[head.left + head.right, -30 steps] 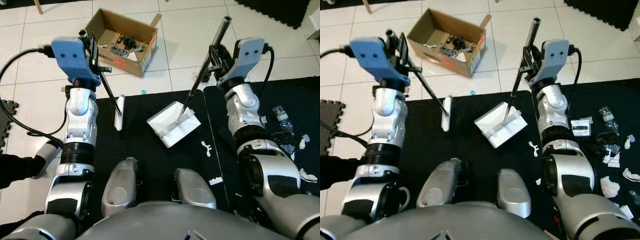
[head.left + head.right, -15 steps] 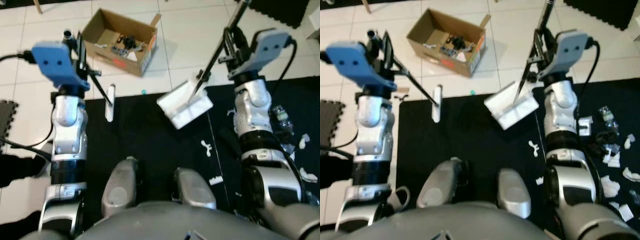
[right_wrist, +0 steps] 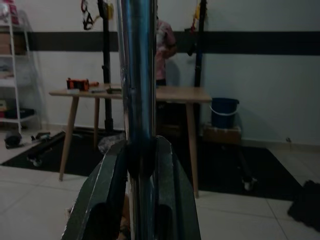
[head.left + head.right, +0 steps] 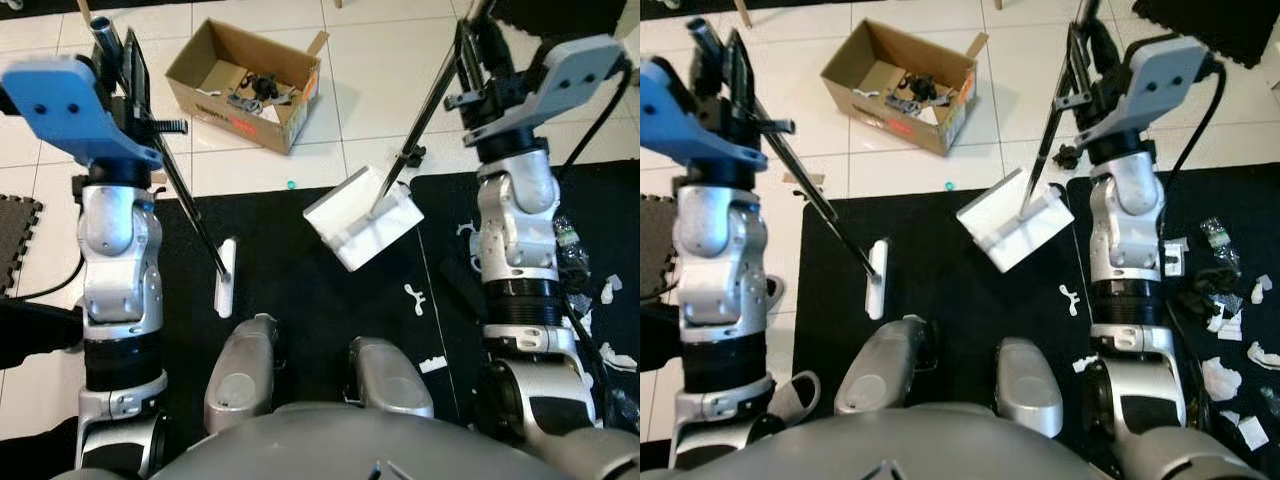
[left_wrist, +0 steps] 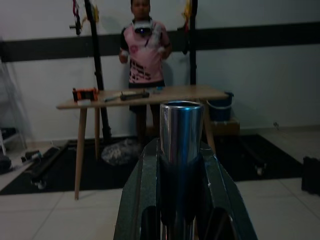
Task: Sweep floor
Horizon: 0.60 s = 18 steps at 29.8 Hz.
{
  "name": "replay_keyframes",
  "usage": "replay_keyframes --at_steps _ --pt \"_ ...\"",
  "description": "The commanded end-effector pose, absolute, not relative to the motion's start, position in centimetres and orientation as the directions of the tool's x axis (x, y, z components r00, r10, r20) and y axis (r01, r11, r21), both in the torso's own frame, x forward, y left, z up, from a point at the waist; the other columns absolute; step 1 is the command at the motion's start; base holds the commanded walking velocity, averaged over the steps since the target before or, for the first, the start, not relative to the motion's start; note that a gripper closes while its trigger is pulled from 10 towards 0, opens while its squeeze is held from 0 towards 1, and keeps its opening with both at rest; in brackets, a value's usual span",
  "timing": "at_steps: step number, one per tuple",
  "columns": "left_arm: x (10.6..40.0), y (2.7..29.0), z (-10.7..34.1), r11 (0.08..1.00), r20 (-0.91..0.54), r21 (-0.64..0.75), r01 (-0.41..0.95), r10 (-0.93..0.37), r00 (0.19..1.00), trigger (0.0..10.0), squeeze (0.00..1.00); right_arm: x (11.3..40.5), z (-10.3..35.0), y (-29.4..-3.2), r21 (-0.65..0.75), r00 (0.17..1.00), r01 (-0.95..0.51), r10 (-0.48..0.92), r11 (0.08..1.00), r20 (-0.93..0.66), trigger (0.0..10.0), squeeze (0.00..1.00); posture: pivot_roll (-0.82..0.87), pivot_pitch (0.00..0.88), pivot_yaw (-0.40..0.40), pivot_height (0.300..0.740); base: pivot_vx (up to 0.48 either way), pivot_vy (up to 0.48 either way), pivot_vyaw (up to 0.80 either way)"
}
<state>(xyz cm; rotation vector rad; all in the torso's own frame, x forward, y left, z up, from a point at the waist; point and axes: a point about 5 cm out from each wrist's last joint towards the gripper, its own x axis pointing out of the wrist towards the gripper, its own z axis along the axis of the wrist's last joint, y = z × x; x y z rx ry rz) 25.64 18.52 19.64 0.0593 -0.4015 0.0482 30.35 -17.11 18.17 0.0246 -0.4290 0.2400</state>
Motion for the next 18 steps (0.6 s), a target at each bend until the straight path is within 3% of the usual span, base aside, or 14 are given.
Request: replay_keyframes --at_steps 1,18 --pt "25.6 18.3 20.6 0.996 0.422 0.066 -0.053 0.021 0.906 10.0 0.00 30.0 19.4 -16.8 -0.035 0.857 -0.249 0.237 0.968 0.458 10.0 0.00 0.06 0.000 0.031 0.740 0.000 0.000 0.00" --pt "25.9 17.3 18.8 0.997 0.307 0.071 -0.003 -0.020 0.952 10.0 0.00 29.4 16.4 -16.0 -0.009 0.907 -0.276 0.264 0.961 0.328 10.0 0.00 0.05 0.000 0.033 0.740 0.000 0.000 0.00"
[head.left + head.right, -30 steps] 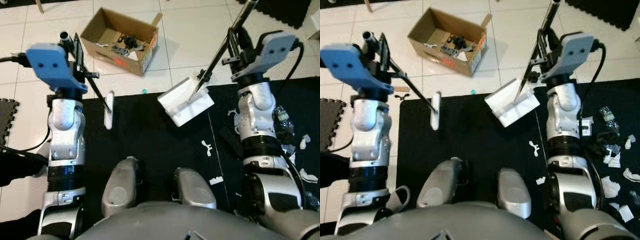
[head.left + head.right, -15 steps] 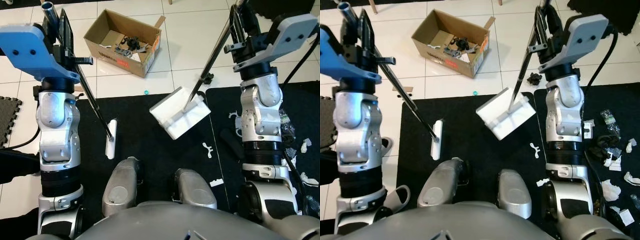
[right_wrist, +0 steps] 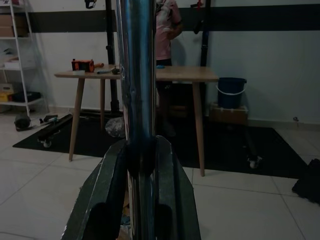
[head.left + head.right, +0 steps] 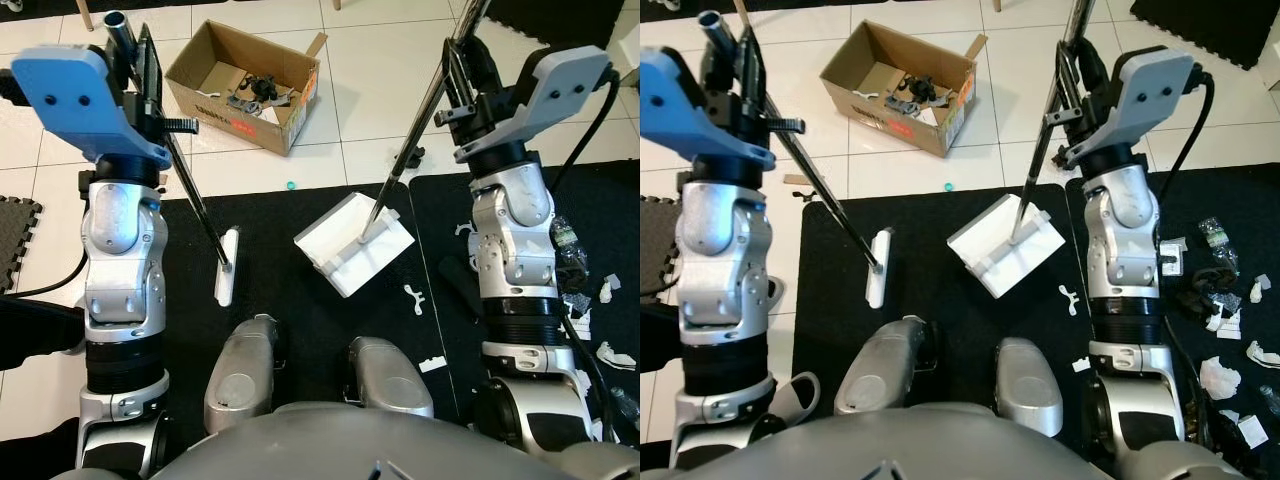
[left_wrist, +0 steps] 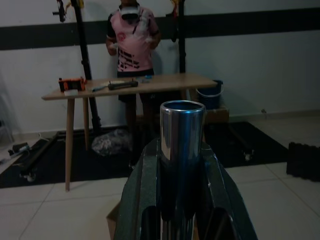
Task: Sweep floor
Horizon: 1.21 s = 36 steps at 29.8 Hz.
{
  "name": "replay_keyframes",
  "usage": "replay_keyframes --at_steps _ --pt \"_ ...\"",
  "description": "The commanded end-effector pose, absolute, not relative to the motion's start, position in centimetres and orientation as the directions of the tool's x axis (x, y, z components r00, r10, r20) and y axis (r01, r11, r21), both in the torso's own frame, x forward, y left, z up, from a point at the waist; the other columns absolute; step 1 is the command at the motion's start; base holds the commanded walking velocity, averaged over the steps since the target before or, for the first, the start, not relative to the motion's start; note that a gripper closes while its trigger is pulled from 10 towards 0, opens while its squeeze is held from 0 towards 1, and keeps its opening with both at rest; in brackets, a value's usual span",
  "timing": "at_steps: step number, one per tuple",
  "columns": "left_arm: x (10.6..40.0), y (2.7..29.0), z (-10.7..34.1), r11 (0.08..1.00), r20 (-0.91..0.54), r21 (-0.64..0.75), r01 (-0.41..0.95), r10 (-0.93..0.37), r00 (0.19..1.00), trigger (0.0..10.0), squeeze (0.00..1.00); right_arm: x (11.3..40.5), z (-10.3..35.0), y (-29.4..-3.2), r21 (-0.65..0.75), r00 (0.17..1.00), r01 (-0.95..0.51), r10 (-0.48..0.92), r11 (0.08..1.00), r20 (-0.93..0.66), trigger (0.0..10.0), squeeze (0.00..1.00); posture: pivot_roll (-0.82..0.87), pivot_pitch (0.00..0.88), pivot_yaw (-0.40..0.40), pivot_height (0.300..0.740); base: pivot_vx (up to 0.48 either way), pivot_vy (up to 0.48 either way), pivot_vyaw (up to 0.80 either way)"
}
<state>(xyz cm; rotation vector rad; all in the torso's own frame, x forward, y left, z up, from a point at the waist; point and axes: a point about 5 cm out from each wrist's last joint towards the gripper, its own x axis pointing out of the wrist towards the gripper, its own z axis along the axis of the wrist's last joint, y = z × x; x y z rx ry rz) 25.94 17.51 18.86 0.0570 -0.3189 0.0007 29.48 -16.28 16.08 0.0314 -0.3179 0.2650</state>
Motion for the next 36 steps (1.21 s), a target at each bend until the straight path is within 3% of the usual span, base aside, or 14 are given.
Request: replay_keyframes --at_steps 1,36 --pt "25.9 17.3 18.7 0.998 0.295 0.069 0.007 -0.027 0.955 10.0 0.00 29.3 16.2 -15.9 0.001 0.910 -0.282 0.267 0.959 0.319 10.0 0.00 0.05 0.000 0.032 0.740 0.000 0.000 0.00" --pt "26.7 17.1 18.5 0.999 0.267 0.032 0.016 -0.024 0.963 10.0 0.00 30.3 16.5 -15.7 -0.016 0.910 -0.281 0.271 0.960 0.314 10.0 0.00 0.05 0.000 0.019 0.740 0.000 0.000 0.00"
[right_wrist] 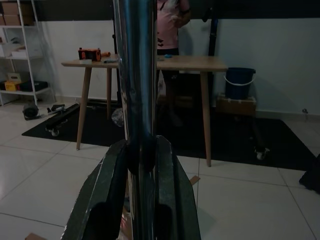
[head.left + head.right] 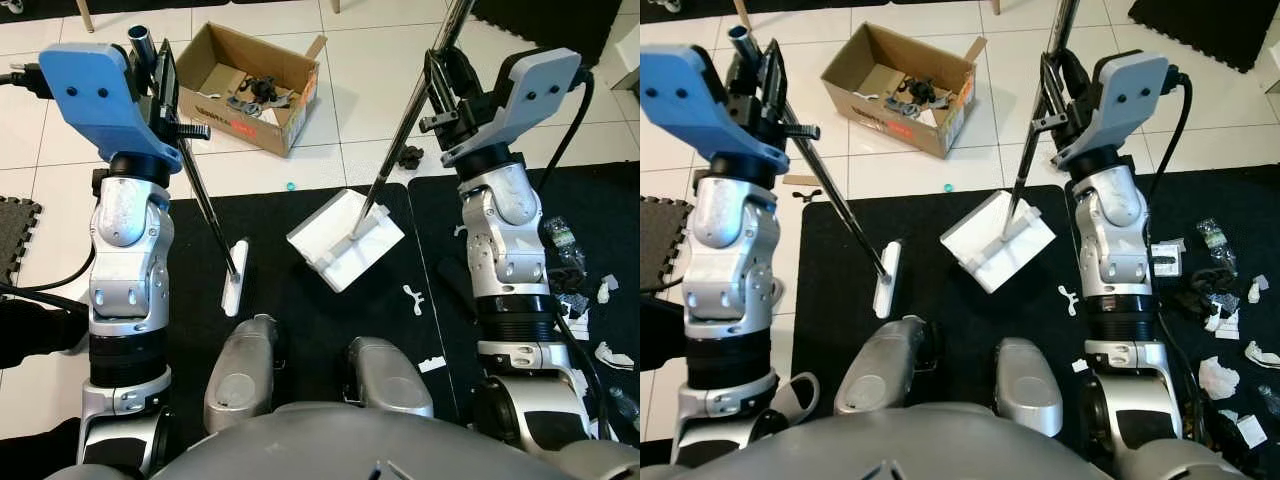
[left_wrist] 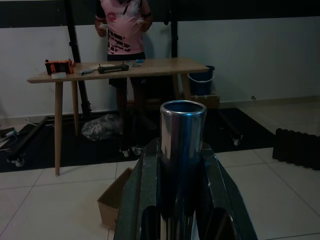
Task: Sweep floor
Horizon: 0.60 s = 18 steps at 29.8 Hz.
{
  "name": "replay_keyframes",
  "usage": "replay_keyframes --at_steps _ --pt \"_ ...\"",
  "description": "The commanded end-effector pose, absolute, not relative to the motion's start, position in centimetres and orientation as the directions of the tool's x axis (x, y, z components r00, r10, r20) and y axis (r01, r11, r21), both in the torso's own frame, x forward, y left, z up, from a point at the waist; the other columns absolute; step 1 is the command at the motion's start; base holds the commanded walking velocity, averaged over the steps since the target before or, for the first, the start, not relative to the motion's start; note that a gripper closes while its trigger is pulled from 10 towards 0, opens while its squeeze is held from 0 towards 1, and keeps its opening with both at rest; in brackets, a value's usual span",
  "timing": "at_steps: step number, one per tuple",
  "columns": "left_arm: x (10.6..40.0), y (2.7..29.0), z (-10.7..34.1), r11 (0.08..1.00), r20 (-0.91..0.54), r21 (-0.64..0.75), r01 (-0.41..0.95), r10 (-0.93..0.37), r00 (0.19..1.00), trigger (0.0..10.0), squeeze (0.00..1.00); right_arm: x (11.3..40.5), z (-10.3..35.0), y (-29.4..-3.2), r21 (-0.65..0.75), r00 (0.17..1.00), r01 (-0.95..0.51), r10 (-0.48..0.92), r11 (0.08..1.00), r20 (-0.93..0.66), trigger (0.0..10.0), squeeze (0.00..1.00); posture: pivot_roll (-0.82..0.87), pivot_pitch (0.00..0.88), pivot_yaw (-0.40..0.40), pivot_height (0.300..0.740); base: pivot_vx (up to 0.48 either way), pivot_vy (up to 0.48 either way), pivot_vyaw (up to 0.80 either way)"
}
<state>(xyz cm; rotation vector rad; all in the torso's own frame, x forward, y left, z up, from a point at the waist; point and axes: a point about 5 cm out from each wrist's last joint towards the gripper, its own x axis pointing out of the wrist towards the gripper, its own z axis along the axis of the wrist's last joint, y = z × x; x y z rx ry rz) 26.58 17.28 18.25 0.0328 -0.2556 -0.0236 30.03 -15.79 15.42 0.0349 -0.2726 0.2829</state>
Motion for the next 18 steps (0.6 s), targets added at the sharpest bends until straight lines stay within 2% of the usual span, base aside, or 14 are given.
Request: replay_keyframes --at_steps 1,12,18 --pt "26.68 17.12 18.51 0.999 0.267 0.032 0.016 -0.024 0.963 10.0 0.00 30.33 16.52 -15.72 -0.016 0.910 -0.281 0.271 0.960 0.314 10.0 0.00 0.05 0.000 0.019 0.740 0.000 0.000 0.00" --pt "26.73 17.20 18.57 1.000 0.278 0.021 0.006 -0.012 0.960 10.0 0.00 30.37 16.51 -15.65 -0.021 0.909 -0.285 0.277 0.958 0.311 10.0 0.00 0.05 0.000 0.016 0.740 0.000 0.000 0.00" --pt "26.86 17.74 18.54 0.999 0.283 0.022 -0.029 0.022 0.959 10.0 0.00 30.39 16.51 -15.60 -0.027 0.909 -0.285 0.279 0.958 0.310 10.0 0.00 0.05 0.000 0.016 0.740 0.480 0.000 0.00"
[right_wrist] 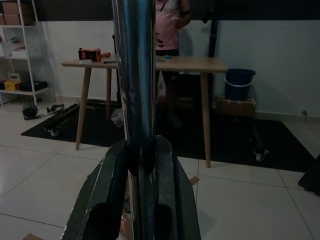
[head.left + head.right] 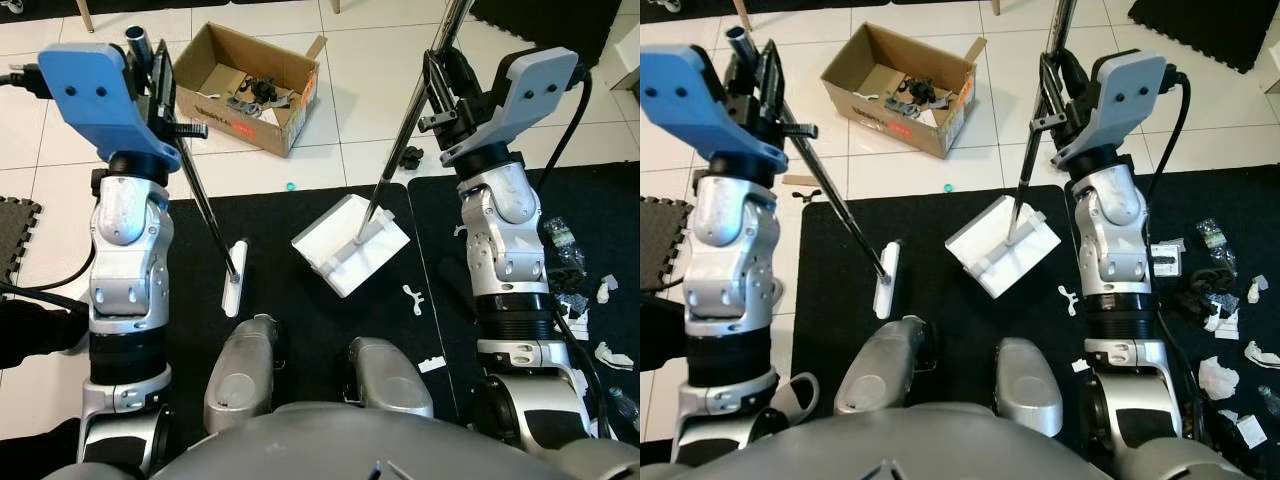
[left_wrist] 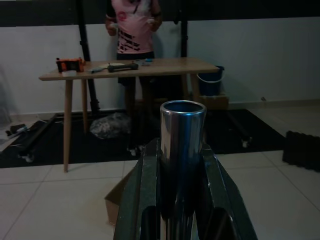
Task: Sweep floor
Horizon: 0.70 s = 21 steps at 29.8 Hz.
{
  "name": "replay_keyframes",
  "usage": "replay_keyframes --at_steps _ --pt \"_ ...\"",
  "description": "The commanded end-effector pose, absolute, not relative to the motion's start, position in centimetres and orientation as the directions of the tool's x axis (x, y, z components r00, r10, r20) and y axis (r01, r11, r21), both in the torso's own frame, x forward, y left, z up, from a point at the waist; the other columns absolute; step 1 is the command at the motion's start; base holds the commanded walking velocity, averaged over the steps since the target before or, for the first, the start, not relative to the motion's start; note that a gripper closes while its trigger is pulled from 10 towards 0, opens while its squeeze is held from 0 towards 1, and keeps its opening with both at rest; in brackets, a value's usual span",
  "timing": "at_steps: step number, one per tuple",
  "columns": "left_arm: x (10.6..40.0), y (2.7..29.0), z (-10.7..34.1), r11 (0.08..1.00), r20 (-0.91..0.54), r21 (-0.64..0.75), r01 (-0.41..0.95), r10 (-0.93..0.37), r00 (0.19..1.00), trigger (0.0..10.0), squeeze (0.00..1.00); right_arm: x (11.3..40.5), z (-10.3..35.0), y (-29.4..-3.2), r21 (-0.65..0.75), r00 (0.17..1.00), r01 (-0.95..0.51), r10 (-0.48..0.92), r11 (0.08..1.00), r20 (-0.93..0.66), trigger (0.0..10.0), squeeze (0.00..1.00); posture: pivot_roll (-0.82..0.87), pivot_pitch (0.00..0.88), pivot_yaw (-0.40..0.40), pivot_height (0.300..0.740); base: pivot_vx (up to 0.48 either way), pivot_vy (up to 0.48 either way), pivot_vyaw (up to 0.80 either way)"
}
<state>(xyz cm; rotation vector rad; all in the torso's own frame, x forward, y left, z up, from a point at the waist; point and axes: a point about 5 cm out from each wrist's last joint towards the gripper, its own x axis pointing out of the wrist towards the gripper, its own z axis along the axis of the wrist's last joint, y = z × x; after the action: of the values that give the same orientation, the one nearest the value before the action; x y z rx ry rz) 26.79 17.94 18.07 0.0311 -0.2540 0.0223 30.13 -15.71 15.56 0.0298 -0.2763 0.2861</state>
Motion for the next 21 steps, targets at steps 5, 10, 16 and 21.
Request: replay_keyframes --at_steps 5,10,16,21 --pt "26.84 17.63 18.50 0.999 0.281 0.023 -0.026 0.018 0.960 10.0 0.00 30.38 16.51 -15.55 -0.039 0.908 -0.285 0.283 0.958 0.308 10.0 0.00 0.05 0.000 0.018 0.740 0.480 0.000 0.00" --pt "26.83 17.60 18.50 0.999 0.281 0.022 -0.024 0.017 0.959 10.0 0.00 30.37 16.51 -15.54 -0.044 0.908 -0.286 0.285 0.957 0.308 10.0 0.00 0.05 0.000 0.016 0.740 0.480 0.000 0.00" --pt "26.85 17.58 18.46 0.999 0.281 0.022 -0.026 0.019 0.959 10.0 0.00 30.37 16.52 -15.52 -0.047 0.907 -0.288 0.288 0.956 0.307 10.0 0.00 0.05 0.000 0.016 0.740 0.480 0.000 0.00" --pt "26.86 17.57 18.43 0.999 0.281 0.022 -0.027 0.020 0.960 10.0 0.00 30.39 16.51 -15.49 -0.046 0.907 -0.291 0.290 0.956 0.306 10.0 0.00 0.05 0.000 0.016 0.740 0.480 0.000 0.00"
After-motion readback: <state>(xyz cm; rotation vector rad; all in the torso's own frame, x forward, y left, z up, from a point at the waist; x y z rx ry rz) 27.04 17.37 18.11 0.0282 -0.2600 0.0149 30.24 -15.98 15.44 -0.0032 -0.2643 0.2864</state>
